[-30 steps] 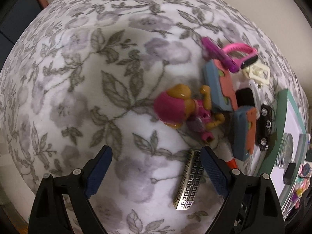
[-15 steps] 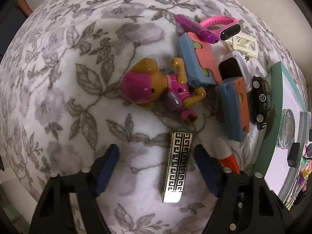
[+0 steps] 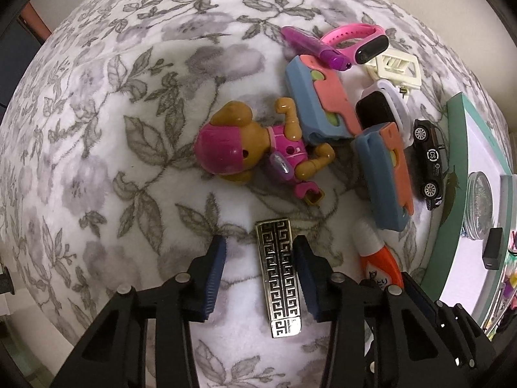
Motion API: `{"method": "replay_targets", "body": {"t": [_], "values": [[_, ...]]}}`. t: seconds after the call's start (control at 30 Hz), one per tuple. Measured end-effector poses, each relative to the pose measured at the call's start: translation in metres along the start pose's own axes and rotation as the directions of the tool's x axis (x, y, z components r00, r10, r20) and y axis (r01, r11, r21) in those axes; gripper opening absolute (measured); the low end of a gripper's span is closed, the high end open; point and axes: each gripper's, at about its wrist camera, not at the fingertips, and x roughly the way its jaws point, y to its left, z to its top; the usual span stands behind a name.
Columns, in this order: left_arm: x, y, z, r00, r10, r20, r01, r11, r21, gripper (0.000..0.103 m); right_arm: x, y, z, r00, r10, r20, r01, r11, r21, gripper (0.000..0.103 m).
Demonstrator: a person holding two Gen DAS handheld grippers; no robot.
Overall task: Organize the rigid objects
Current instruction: 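Grasp the red-and-white glue bottle with the right tool while the left tool grasps the gold block, then carry the glue bottle with the right tool to the tray while the left tool carries the block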
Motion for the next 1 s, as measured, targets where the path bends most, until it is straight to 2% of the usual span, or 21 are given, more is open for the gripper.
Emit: {"method": "replay_targets", "body": {"t": [0.37, 0.43, 0.73, 1.0], "values": [[-0.001, -0.006, 0.001, 1.0, -0.017, -0.003, 0.017, 1.0, -0.005, 0.044, 0.01, 0.014, 0.005, 0.999, -0.04, 0.026, 0.041, 0.998, -0.053, 0.039], [0.001, 0.007, 0.002, 1.0, -0.019, -0.003, 0.019, 1.0, -0.001, 0.044, 0.011, 0.017, 0.006, 0.999, -0.041, 0.028, 0.043, 0.998, -0.055, 0.039], [0.003, 0.005, 0.002, 1.0, -0.028, -0.004, 0.028, 1.0, -0.012, 0.044, 0.015, 0.021, 0.008, 0.997, -0.068, 0.045, 0.073, 0.992, -0.1, 0.04], [0.003, 0.008, 0.004, 0.999, -0.036, -0.003, 0.036, 0.999, -0.024, 0.044, 0.015, 0.016, 0.009, 0.997, -0.06, 0.051, 0.064, 0.994, -0.092, 0.043]]}}
